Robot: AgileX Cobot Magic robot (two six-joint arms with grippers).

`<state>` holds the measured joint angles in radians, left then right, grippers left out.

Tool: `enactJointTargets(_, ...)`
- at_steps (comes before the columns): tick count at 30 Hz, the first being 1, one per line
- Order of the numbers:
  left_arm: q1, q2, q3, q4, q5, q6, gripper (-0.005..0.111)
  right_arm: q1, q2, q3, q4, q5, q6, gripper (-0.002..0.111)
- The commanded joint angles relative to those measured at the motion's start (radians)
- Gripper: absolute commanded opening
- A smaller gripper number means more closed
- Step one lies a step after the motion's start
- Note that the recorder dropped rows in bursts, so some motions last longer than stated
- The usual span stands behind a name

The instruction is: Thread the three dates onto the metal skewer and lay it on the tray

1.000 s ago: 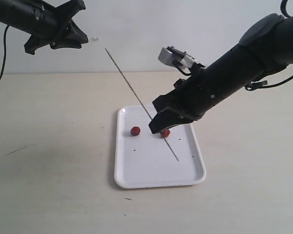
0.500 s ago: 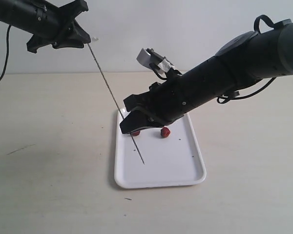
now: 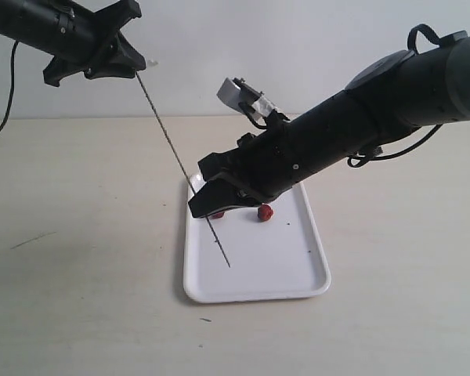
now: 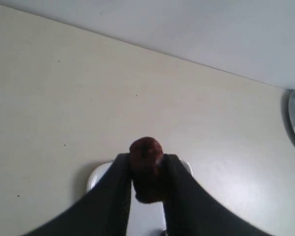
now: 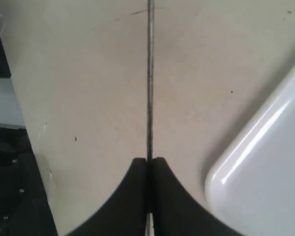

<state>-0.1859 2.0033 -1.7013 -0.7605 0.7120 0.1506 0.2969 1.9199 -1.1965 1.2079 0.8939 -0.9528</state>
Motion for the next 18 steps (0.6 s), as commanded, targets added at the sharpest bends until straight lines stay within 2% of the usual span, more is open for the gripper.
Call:
enactJointTargets(1, -0.005, -0.003, 0.001, -0.013, 0.008, -0.008, 0.022, 0.001, -0.001, 0.001, -0.002, 0.013, -0.014, 0.000)
enactJointTargets(18, -0.005, -0.003, 0.001, -0.028, 0.011, -0.008, 0.022, 0.001, 0.001, 0.001, -0.040, -0.076, 0.021, 0.000)
